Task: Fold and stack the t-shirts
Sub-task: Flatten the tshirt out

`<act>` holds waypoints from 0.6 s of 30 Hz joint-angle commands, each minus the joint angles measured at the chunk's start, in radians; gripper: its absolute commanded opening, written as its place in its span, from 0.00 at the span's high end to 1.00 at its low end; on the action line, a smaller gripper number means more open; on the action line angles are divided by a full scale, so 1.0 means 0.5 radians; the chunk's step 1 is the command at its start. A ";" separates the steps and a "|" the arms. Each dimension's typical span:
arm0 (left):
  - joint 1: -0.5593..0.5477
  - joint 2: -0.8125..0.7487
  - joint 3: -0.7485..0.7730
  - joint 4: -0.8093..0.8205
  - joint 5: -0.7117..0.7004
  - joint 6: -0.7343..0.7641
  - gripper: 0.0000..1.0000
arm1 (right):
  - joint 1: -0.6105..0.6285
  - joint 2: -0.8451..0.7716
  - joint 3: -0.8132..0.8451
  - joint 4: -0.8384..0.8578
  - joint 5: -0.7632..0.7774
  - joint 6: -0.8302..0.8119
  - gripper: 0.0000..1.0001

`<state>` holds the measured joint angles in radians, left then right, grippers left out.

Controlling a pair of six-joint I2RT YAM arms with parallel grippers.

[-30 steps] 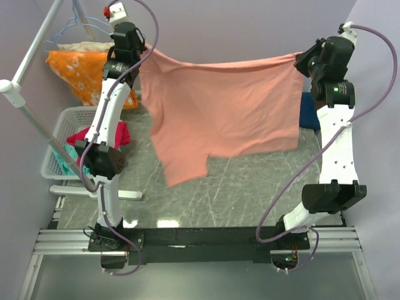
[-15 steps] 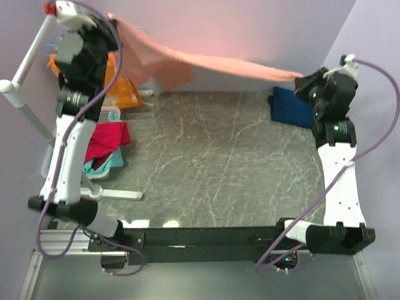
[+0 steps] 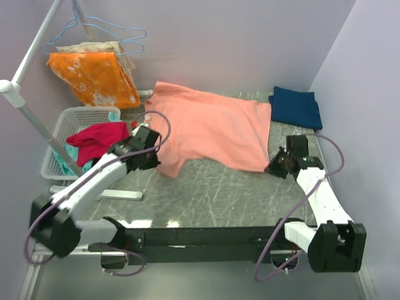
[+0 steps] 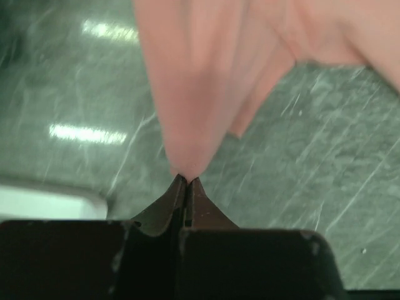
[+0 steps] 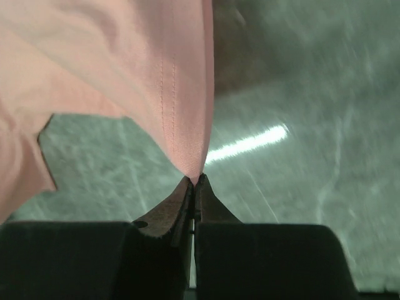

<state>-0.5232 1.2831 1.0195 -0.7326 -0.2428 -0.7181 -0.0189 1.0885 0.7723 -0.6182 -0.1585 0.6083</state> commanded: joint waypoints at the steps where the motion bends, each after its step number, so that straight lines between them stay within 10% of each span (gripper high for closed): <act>1: -0.015 -0.431 -0.041 -0.240 -0.214 -0.395 0.99 | 0.004 -0.159 -0.053 -0.242 0.099 0.072 1.00; 18: -0.135 -1.001 -0.281 -1.010 -0.391 -0.950 0.99 | 0.004 -0.155 -0.391 -0.350 0.311 0.489 1.00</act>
<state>-0.5804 0.8864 0.8707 -1.0992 -0.3542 -1.0660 -0.0189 1.0302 0.5961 -0.7879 -0.0479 0.7635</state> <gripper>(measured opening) 0.022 0.018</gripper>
